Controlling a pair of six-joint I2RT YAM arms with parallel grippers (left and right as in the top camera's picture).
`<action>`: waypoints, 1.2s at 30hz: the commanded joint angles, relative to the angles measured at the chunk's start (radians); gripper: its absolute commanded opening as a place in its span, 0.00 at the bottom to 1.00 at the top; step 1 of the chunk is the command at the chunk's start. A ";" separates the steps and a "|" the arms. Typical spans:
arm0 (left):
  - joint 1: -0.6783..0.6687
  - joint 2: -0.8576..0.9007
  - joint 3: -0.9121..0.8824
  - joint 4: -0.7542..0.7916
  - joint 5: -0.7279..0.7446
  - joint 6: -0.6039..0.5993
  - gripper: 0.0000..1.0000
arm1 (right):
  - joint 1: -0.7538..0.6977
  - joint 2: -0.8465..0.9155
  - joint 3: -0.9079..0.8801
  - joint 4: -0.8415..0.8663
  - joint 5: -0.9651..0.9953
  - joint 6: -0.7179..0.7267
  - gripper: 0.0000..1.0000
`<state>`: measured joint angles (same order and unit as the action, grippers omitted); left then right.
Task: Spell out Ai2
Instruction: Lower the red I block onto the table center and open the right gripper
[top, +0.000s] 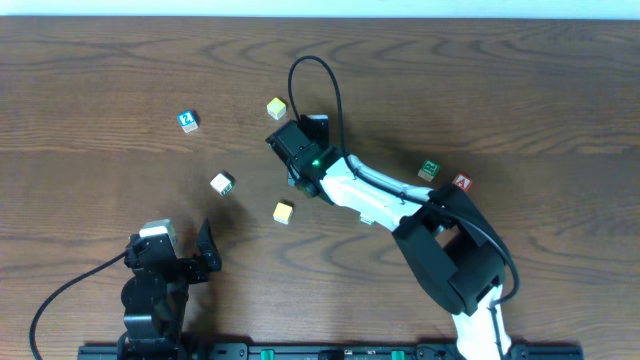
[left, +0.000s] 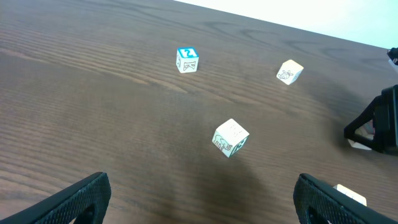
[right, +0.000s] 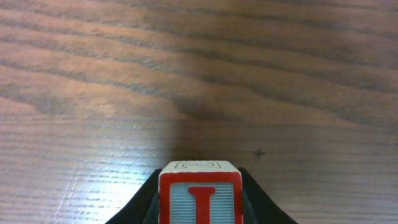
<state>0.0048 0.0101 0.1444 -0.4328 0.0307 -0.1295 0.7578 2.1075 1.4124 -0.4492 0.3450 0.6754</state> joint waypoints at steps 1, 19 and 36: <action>0.002 -0.006 -0.019 -0.001 0.006 0.014 0.95 | -0.042 0.019 0.036 -0.004 0.056 -0.012 0.01; 0.002 -0.006 -0.019 -0.001 0.006 0.014 0.95 | -0.104 0.020 0.052 -0.066 -0.018 -0.071 0.01; 0.002 -0.006 -0.019 -0.001 0.006 0.014 0.95 | -0.102 0.038 0.051 -0.069 -0.092 -0.063 0.13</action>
<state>0.0048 0.0101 0.1444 -0.4328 0.0307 -0.1295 0.6472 2.1204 1.4467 -0.5148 0.2646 0.6163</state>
